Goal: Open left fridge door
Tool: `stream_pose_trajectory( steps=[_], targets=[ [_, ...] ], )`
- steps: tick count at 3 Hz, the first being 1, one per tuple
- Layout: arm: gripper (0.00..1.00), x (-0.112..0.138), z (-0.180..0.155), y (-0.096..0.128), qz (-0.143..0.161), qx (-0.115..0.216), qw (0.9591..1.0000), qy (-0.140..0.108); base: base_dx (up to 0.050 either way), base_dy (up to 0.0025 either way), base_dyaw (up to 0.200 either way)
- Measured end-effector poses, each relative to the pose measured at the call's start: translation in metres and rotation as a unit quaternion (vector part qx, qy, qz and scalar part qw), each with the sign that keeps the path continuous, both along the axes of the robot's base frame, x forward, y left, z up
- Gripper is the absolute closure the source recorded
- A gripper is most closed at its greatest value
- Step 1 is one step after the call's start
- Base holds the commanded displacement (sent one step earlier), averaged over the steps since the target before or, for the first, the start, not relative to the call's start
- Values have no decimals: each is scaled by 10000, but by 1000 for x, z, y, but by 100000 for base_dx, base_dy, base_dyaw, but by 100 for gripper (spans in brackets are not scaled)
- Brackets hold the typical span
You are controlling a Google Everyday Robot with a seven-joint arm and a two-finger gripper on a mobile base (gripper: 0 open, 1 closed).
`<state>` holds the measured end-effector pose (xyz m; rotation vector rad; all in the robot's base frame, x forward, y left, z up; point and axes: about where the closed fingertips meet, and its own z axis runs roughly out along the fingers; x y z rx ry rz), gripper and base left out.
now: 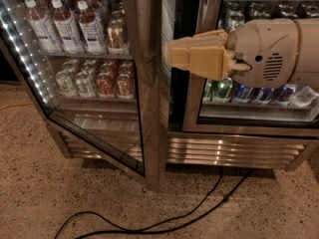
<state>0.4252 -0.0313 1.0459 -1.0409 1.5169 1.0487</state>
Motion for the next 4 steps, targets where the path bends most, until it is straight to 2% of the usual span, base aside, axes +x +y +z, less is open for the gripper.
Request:
stream_pose_trajectory(
  steps=[2,3,4],
  targets=[
    [12,0,0,0,0,0,10000,0,0,0,0],
    [0,0,0,0,3,-2,10000,-3,0,0,0],
    [0,0,0,0,3,-2,10000,-3,0,0,0]
  ],
)
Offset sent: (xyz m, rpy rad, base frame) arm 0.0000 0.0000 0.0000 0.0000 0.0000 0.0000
